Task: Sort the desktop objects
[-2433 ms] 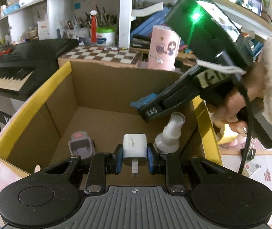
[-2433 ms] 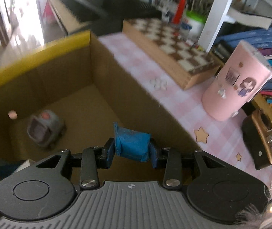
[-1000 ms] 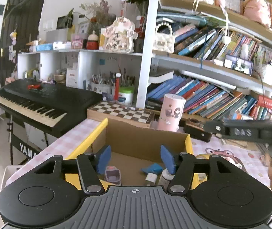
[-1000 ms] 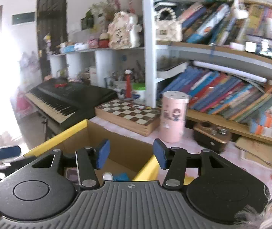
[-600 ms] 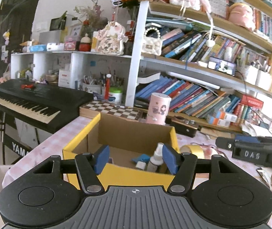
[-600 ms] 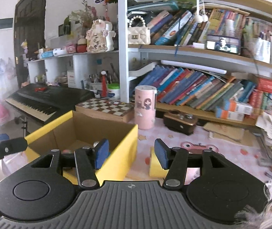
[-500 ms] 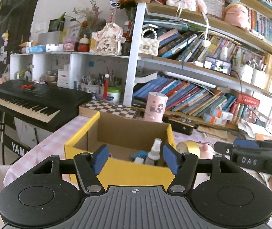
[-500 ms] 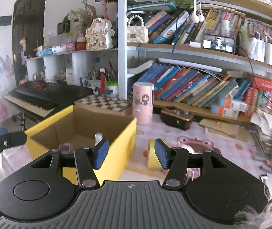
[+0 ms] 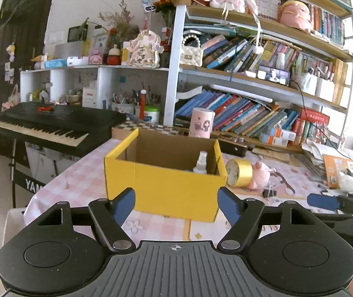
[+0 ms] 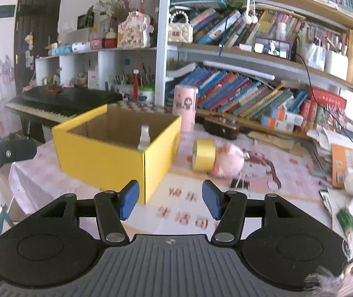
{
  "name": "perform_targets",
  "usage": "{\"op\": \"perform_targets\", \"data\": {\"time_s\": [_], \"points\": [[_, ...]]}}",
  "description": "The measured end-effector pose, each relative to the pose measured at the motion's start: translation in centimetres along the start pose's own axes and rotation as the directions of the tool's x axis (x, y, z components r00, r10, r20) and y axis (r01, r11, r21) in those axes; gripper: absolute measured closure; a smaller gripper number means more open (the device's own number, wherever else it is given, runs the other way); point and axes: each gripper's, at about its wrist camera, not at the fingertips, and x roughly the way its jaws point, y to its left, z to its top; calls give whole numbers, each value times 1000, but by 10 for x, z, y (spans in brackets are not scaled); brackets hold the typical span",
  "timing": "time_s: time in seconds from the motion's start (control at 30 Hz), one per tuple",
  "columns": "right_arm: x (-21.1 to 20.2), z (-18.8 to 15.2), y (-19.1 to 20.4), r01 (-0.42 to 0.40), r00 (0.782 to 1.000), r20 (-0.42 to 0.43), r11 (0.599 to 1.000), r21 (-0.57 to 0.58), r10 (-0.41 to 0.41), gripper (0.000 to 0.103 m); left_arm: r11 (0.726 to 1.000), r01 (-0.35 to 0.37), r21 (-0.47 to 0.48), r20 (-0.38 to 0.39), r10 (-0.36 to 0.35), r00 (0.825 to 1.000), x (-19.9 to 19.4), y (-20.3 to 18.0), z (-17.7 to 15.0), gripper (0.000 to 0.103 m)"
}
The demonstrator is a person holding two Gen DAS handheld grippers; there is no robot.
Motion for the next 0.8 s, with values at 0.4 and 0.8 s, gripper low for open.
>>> {"op": "perform_targets", "data": {"time_s": [0.4, 0.8], "points": [[-28, -34, 3, 75, 993, -90, 996, 51, -70, 44, 995, 99, 21, -101, -97, 990, -12, -13, -28, 25], [-29, -42, -20, 147, 981, -140, 986, 78, -135, 42, 981, 188, 40, -146, -180, 973, 7, -39, -29, 22]]}}
